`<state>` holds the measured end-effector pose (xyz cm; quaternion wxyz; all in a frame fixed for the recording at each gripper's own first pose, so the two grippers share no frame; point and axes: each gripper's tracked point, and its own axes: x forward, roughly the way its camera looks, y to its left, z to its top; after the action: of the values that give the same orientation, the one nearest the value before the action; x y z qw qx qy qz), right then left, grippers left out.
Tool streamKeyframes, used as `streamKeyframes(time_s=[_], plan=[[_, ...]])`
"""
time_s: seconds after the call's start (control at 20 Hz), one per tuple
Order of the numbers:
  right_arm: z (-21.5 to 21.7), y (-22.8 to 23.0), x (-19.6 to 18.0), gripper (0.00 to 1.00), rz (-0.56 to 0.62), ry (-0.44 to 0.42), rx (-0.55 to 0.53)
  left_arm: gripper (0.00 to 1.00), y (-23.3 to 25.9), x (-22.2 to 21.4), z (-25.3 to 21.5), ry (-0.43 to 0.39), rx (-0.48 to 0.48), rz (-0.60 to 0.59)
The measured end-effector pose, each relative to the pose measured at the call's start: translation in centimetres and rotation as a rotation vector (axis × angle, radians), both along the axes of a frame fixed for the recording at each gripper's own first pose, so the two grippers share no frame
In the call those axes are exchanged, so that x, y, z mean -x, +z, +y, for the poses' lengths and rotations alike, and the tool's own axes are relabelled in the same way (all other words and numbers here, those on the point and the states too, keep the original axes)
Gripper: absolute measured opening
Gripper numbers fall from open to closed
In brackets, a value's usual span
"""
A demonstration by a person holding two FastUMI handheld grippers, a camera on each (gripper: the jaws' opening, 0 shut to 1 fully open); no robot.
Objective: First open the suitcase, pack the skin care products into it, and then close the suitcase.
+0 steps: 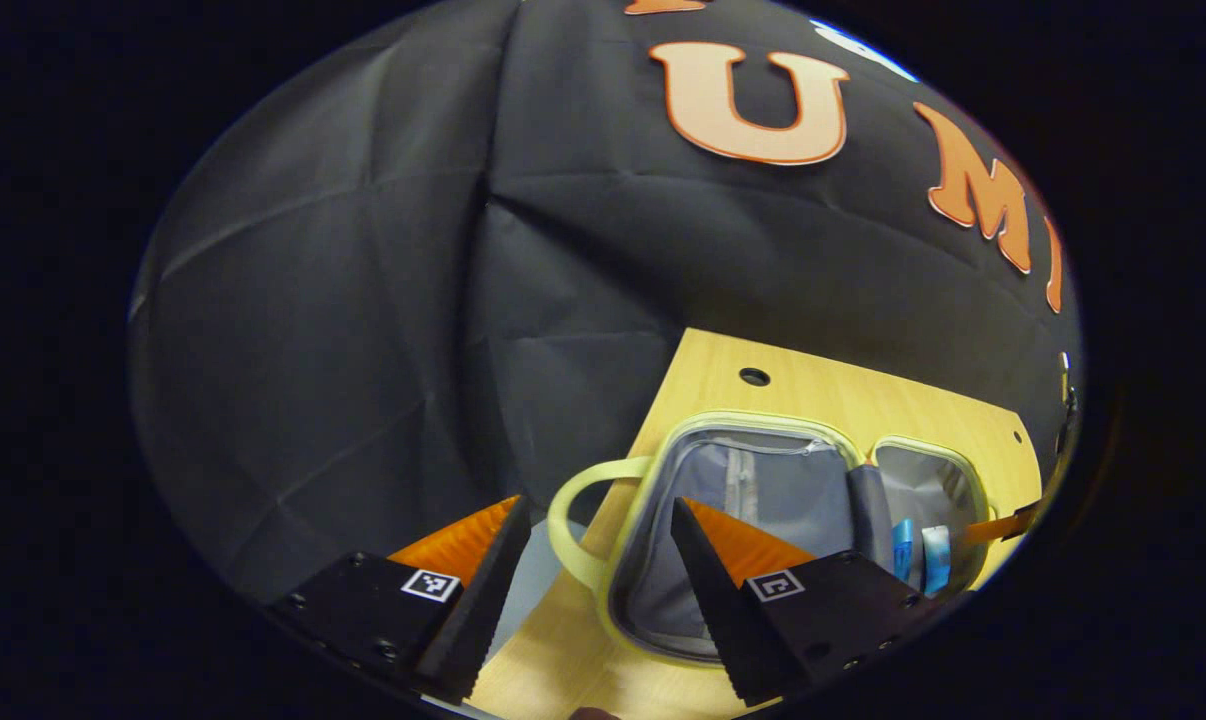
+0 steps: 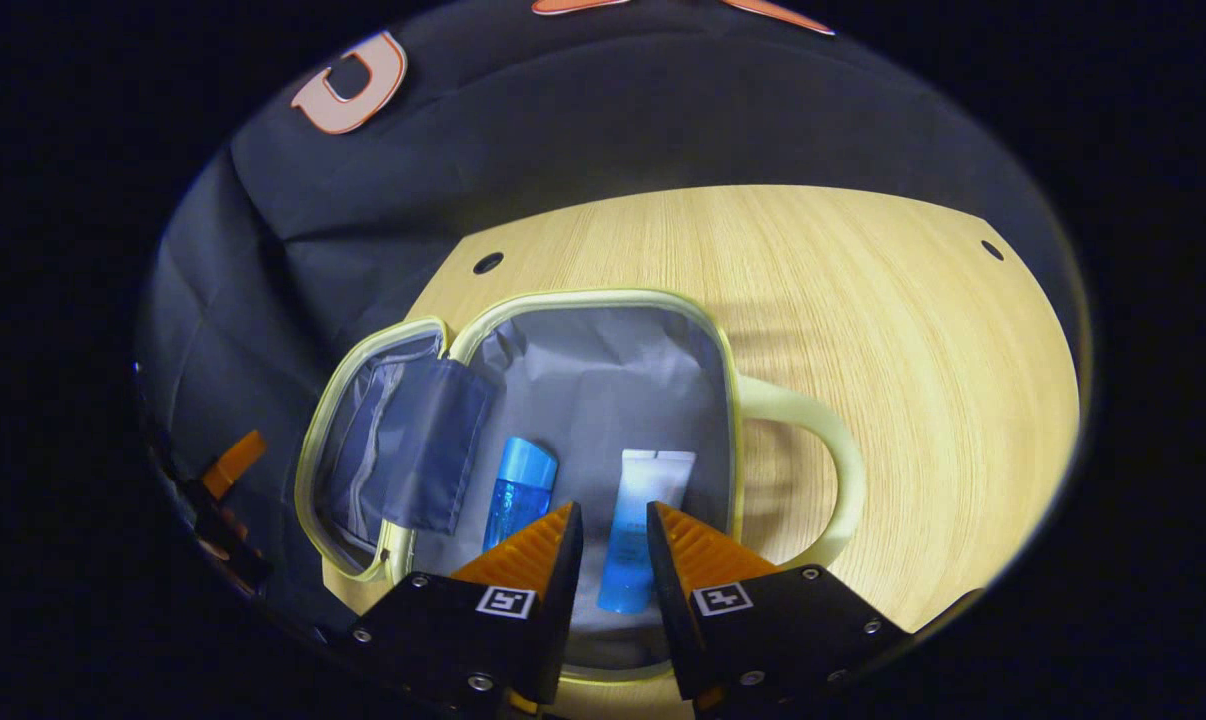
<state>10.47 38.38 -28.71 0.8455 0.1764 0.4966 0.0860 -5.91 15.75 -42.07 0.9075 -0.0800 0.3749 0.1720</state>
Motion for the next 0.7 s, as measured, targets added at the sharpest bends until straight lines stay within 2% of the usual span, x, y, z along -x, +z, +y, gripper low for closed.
streamKeyframes(time_s=[0.05,0.15,0.2,0.3,0.4,0.6,0.7], plan=[[-0.2,0.5,-0.2,0.45,-0.017,-0.009,0.0,0.89,-0.7,0.0,0.6,0.014,0.008,0.007],[-1.2,1.8,-0.5,0.55,-0.065,-0.027,0.005,0.88,-1.7,-0.1,1.6,0.045,0.041,0.014],[-1.7,2.5,-0.6,0.64,-0.089,-0.036,0.011,0.89,-2.3,0.0,2.1,0.058,0.061,0.022],[-2.9,4.0,-0.9,0.72,-0.138,-0.06,0.017,0.89,-3.4,-0.1,2.7,0.079,0.097,0.038],[-4.4,6.1,-0.8,0.78,-0.181,-0.09,0.021,0.93,-4.9,-0.3,3.0,0.094,0.126,0.054],[-7.2,9.2,-0.9,0.84,-0.254,-0.148,0.038,0.93,-8.0,-0.4,3.1,0.129,0.247,0.107],[-8.9,10.6,-0.7,0.84,-0.291,-0.167,0.07,0.93,-9.8,-0.9,3.7,0.157,0.269,0.123]])
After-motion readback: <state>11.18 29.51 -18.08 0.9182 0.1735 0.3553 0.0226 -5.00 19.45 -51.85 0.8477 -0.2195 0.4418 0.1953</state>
